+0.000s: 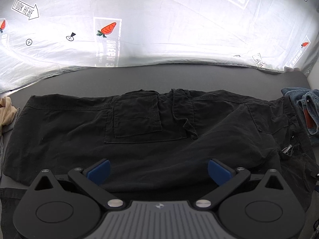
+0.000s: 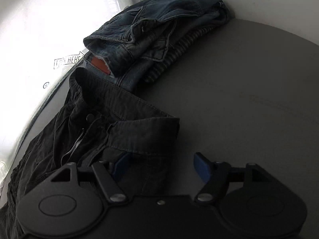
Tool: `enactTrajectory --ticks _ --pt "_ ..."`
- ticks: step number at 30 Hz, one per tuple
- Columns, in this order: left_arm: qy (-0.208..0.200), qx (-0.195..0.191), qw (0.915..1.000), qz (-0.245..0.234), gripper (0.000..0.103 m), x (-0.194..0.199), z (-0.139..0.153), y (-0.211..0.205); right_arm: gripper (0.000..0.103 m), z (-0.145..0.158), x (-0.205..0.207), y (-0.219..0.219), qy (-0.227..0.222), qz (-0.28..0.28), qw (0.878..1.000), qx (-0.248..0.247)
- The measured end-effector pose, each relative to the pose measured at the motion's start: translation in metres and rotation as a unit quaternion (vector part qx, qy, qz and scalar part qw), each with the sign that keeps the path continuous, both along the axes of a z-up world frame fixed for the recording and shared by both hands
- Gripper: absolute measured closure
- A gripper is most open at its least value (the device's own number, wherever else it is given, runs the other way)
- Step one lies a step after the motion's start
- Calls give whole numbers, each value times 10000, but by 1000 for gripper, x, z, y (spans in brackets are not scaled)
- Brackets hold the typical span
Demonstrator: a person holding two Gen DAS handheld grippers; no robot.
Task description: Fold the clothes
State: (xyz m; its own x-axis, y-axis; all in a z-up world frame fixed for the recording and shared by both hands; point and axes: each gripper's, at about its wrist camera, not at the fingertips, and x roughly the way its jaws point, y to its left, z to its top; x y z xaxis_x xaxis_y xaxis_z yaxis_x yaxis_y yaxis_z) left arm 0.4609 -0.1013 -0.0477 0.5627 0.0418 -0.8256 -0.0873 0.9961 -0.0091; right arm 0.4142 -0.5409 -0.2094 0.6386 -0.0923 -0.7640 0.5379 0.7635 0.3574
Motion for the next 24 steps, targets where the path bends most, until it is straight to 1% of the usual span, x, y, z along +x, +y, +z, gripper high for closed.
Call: enactTrajectory --ticks 1,2,3,4,5,7,8,11,12,13,14,15,16,17,18,19,20,22,23,24 --pt "-80 -25 10000 34 0 -4 4 4 33 1 3 8 -123 99 9998 -92" --pt "-141 -46 9999 82 0 -9 6 7 52 2 8 13 -153 160 9996 -159" --pt "-208 -58 9996 156 0 -15 9 10 76 5 16 20 -42 114 9993 -348" --pt "-253 -49 9995 202 0 -19 11 12 84 13 21 28 25 121 9980 -617" --pt "-313 -6 9992 263 0 -25 13 15 90 24 22 35 3 196 9960 -877" --pt "-472 147 9980 405 0 -41 18 21 92 62 9 43 -99 94 9873 -1585" --pt "-541 217 9972 464 0 -51 19 26 92 78 -3 40 -190 2 9846 -1735" --pt "-530 391 9958 635 0 -83 13 44 90 90 -19 25 -159 40 9793 -2018" --pt "-472 408 9957 679 0 -91 7 50 84 81 -16 22 85 94 9759 -2177" --pt "-350 412 9956 764 0 -98 2 57 76 64 -8 19 498 169 9700 -2374" --pt "-237 410 9951 866 0 -106 -3 65 67 51 0 18 897 239 9649 -2457" --pt "-167 412 9942 976 0 -113 -8 72 69 46 1 20 1145 268 9601 -2537" --pt "-116 421 9931 1091 0 -120 -13 78 68 45 -1 26 1282 269 9544 -2683" --pt "-57 442 9912 1243 0 -130 -18 87 62 48 -8 36 1279 251 9504 -2824" --pt "5 444 9893 1391 0 -139 -23 96 52 54 -18 48 1163 219 9478 -2961" --pt "63 417 9875 1519 0 -148 -29 104 48 60 -29 63 1044 237 9473 -3019" --pt "138 352 9856 1650 0 -158 -35 115 47 65 -39 77 926 327 9495 -2981" --pt "281 269 9828 1806 0 -172 -46 133 51 72 -60 116 576 916 9581 -2651" --pt "365 269 9815 1860 0 -177 -53 141 62 76 -71 137 382 1259 9605 -2451" --pt "448 300 9802 1903 0 -183 -59 151 72 80 -81 159 205 1642 9603 -2245"
